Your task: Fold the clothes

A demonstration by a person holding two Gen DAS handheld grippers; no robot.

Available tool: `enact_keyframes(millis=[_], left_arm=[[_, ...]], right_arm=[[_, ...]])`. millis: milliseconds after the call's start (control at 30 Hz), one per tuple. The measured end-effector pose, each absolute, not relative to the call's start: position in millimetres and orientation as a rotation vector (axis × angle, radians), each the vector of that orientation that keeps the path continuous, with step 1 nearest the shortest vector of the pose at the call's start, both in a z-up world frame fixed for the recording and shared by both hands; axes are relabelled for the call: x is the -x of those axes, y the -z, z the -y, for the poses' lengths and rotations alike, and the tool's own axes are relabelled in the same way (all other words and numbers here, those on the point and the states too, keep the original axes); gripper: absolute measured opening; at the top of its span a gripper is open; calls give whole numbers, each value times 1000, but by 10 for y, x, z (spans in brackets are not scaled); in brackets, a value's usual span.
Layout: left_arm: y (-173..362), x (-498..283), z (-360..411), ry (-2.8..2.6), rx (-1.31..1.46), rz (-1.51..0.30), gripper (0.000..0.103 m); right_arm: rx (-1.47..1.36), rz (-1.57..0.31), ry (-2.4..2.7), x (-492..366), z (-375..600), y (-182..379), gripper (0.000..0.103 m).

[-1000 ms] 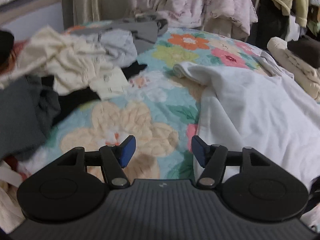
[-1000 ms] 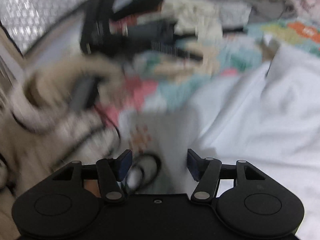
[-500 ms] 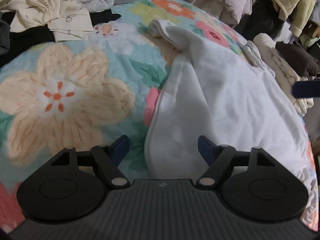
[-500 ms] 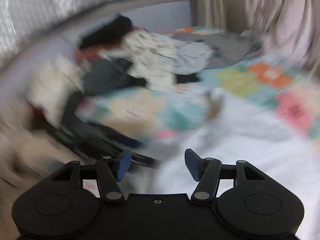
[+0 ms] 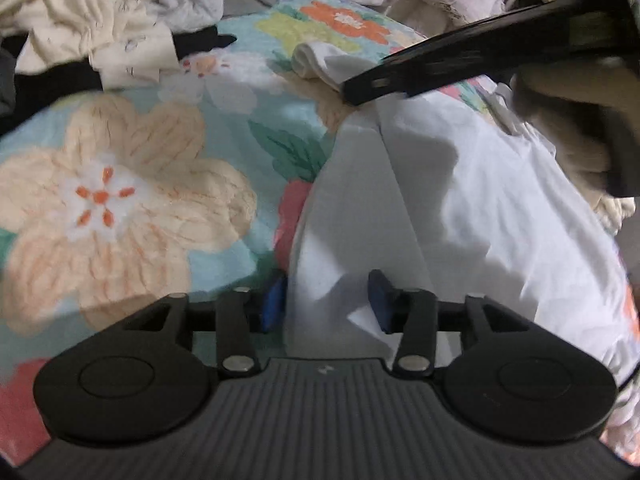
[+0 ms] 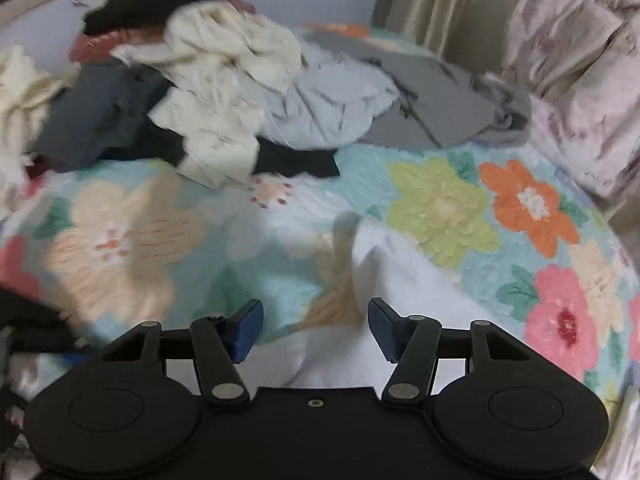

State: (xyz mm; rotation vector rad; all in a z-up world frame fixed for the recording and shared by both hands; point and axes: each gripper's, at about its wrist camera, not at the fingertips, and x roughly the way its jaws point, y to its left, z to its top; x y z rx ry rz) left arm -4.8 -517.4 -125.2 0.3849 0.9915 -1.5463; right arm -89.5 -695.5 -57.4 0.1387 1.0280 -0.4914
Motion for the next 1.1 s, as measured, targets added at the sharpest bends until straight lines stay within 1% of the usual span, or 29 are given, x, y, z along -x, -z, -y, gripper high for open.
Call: enact_keyframes(millis=[33,67,100,133,167,233,267,300,333,367,433,533,633,767,800,833,867,900,933,1000,1067,1100], left_arm=[[1262,51,5190,1550,-383,-997,43],[1273,53,5206,1555,-382,-1003,36],[1280,62,5208,1567,-386,-1002,23],[1287,71,5210,1580,-390,-1001,16],[1294,79,5212,1593,-393,-1001,11],[1322,63,5225,1599,-367,-1023,11],[1339,58,5239,1599,-360,-1029,12],[1355,53,5253,1598,-354,-1035,13],[1372,47,5266,1598,-347,-1040,13],[1387,24,5277,1599,-328,-1058,14],[1417,-23,5297,1601,-290,-1093,14],[1499,-177,5326,1602,-194,-1201,13],[1487,-204,5307,1612,-162,-1198,8],[1205,60,5211,1700,-245,-964,7],[1130,140,5187,1725,-266,-907,9],[1109,177,5177,1746,-260,-904,10],[1110,214,5180,1744,-277,-906,15],[1112,252,5182,1743,-296,-907,24],[1117,296,5180,1728,-345,-884,29],[1125,366,5171,1700,-418,-852,43],[1146,353,5146,1690,-441,-884,50],[1154,340,5140,1681,-441,-896,55]], right_arm=[[-148,-1034,497,847,7043,630,62],[-131,-1040,515,792,7106,688,62],[-91,-1051,541,740,7158,741,62],[-58,-1063,563,693,7212,800,63],[-38,-1080,578,653,7271,868,63],[2,-1131,607,580,7416,1038,62],[8,-1141,614,582,7472,1089,57],[-11,-1124,613,619,7532,1109,36],[-52,-1096,617,685,7591,1091,22],[-88,-1067,630,759,7630,1051,15],[-207,-966,626,980,7713,919,13],[-401,-811,620,1325,7833,702,13],[-541,-653,614,1627,7902,509,13],[-701,-419,619,2072,7917,349,13],[-726,-374,624,2194,7896,355,13],[-735,-345,643,2313,7855,381,13],[-723,-345,670,2396,7802,425,13],[-689,-381,713,2456,7737,491,13],[-647,-441,770,2519,7667,575,13],[-608,-531,864,2654,7577,738,13],[-649,-542,912,2862,7556,842,15],[-676,-536,936,2963,7563,870,22]])
